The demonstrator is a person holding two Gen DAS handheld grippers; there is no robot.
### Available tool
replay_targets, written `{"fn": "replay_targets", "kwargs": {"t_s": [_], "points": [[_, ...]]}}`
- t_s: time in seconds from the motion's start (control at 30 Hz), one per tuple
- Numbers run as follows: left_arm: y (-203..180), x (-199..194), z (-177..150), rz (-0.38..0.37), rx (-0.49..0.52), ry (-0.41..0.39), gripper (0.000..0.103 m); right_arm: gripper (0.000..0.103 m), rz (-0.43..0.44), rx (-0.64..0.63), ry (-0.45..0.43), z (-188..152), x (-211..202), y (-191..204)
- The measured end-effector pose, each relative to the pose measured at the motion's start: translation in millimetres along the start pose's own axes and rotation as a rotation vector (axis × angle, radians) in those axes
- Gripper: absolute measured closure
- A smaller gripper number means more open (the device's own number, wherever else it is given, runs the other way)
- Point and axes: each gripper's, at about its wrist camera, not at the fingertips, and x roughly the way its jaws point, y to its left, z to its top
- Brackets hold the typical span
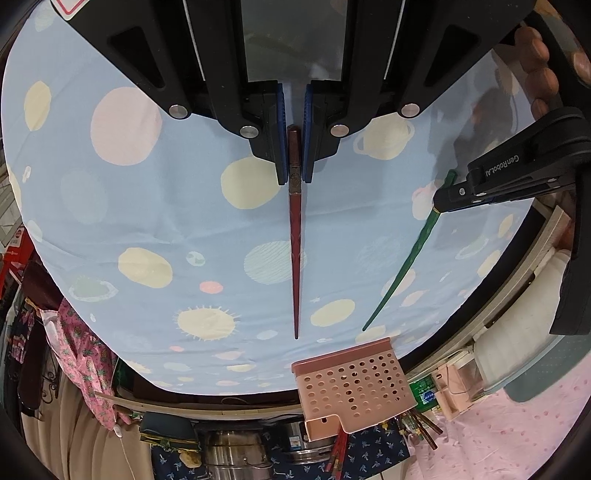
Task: Organize utensils
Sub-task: 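Lift both chopsticks and carry them over the pink basket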
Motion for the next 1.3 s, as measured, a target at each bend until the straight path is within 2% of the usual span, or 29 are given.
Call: {"fn": "replay_targets", "kwargs": {"t_s": [0.33,0.87,1.03,1.3], "points": [[15.0,-47.3,12.0,-0.026,-0.045,-0.101,0.096,0.096,0.036,0.006,-0.06,19.3,-31.9,2.8],[34.1,-135.5,75.7,-0.055,-0.091,-0.329,0.096,0.096,0.098,-0.007,-0.327,114.6,-107.3,7.1],[36.0,-146.5,102.4,-0.046,-0.083,-0.383,0.096,0.096,0.114,-0.002,-0.373,139.5,-112.4,8.1],[36.8,-136.3,128.6,-0.033,-0.073,-0.383,0.096,0.096,0.111,-0.007,-0.371,154.8,-100.8,9.7]]}}
